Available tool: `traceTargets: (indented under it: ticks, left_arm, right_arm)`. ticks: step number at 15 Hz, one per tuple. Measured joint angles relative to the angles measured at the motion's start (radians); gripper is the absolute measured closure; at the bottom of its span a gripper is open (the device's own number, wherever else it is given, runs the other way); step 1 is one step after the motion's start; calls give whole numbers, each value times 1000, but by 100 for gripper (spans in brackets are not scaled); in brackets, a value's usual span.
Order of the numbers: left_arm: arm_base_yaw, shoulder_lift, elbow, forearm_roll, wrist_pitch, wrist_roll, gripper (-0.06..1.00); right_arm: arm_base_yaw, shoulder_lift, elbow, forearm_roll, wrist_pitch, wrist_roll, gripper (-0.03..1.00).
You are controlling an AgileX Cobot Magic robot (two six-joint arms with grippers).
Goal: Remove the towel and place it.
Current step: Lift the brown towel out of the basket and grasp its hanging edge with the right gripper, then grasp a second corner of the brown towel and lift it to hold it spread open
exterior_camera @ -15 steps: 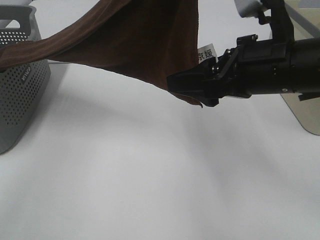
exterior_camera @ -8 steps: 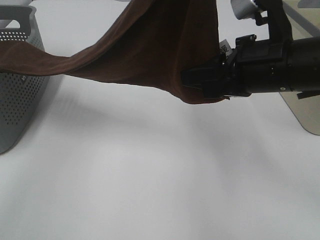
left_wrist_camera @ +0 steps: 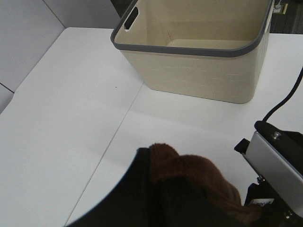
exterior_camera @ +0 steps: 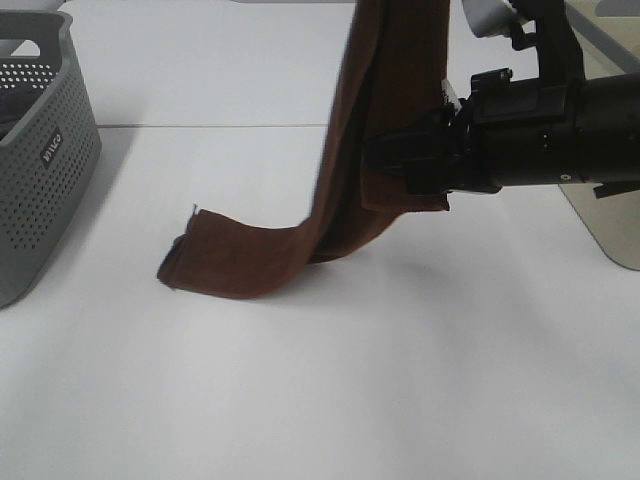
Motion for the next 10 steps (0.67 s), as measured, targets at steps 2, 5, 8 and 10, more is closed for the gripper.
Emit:
traceTargets:
  ticks: [2,5,8,10]
  left_arm:
    - [0,0,0,-1,0,0,94]
    - [0,0,0,-1,0,0,94]
    - [0,0,0,-2,0,0,94]
    - [0,0,0,-3,0,0,94]
  right_arm:
    - [0,0,0,0,1,16,96]
    - [0,0,0,0,2,18,96]
    - [0,0,0,0,5,22,96]
    - [0,0,0,0,8,54,96]
